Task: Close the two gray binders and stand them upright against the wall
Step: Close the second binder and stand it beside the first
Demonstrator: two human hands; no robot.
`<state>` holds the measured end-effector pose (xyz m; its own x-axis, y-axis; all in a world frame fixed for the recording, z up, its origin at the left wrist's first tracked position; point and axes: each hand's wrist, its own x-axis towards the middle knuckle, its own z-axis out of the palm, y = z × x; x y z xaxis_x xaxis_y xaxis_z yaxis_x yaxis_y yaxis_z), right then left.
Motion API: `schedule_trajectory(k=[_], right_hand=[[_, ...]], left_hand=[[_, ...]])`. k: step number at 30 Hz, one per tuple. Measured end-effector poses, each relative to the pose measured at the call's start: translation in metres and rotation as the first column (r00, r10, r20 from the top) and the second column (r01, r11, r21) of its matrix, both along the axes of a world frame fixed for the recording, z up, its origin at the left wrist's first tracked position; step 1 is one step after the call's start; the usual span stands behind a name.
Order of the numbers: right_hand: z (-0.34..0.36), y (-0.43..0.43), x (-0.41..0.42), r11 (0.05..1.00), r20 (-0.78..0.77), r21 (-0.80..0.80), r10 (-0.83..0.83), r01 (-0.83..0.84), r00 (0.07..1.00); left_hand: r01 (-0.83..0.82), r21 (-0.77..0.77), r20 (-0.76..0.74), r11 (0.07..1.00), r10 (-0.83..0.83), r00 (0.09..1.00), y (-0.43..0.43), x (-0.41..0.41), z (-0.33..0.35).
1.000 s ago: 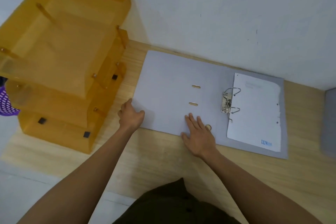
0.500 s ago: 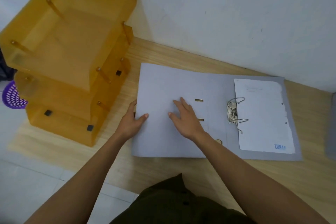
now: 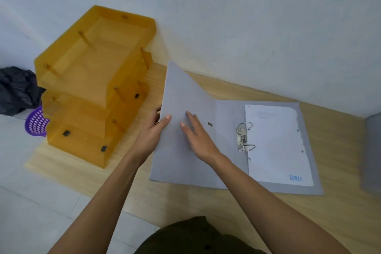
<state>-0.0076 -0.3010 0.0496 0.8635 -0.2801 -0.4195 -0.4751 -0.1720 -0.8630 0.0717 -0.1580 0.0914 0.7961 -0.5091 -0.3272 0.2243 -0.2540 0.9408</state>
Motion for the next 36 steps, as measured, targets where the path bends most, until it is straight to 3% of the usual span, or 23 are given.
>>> schedule_trajectory(k=[4,6,10,15,18,21,27,31,33,36], right_hand=[[0.032,-0.019,-0.018,0.994,0.126,0.094,-0.067,0.055,0.990],[0.047,-0.033,-0.030,0.976,0.151,0.187,-0.140,0.111,0.979],[0.067,-0.077,-0.055,0.885,0.113,0.400,-0.306,0.238,0.945],[0.079,-0.151,-0.094,0.800,0.071,0.484,-0.440,0.355,0.895],[0.073,-0.181,-0.123,0.867,0.073,0.275,-0.449,0.415,0.891],[0.059,-0.198,-0.156,0.874,0.069,0.087,-0.484,0.478,0.872],[0.019,-0.228,-0.239,0.803,-0.078,0.188,-0.562,0.566,0.823],[-0.012,-0.228,-0.266,0.719,-0.148,-0.042,-0.691,0.694,0.707],[-0.018,-0.221,-0.265,0.723,-0.158,-0.244,-0.687,0.646,0.709],[-0.026,-0.208,-0.251,0.832,-0.204,-0.389,-0.497,0.396,0.843]], left_hand=[[0.123,-0.151,-0.099,0.981,-0.139,0.985,-0.045,-0.024,0.012],[0.158,-0.158,-0.067,0.975,-0.170,0.983,-0.071,-0.041,0.014],[0.233,-0.084,0.091,0.969,-0.226,0.970,-0.123,-0.078,0.018],[0.387,0.104,0.189,0.916,-0.400,0.897,-0.169,-0.115,0.002],[0.461,0.184,0.171,0.868,-0.491,0.854,-0.180,-0.131,-0.014],[0.472,0.268,0.151,0.840,-0.520,0.840,-0.185,-0.142,-0.033],[0.334,0.468,0.119,0.818,-0.433,0.893,-0.168,-0.150,-0.075],[0.230,0.424,0.051,0.876,-0.277,0.959,-0.157,-0.160,-0.090],[0.241,0.408,0.018,0.881,-0.271,0.962,-0.156,-0.167,-0.093],[0.265,0.408,0.002,0.874,-0.291,0.957,-0.156,-0.174,-0.096]])
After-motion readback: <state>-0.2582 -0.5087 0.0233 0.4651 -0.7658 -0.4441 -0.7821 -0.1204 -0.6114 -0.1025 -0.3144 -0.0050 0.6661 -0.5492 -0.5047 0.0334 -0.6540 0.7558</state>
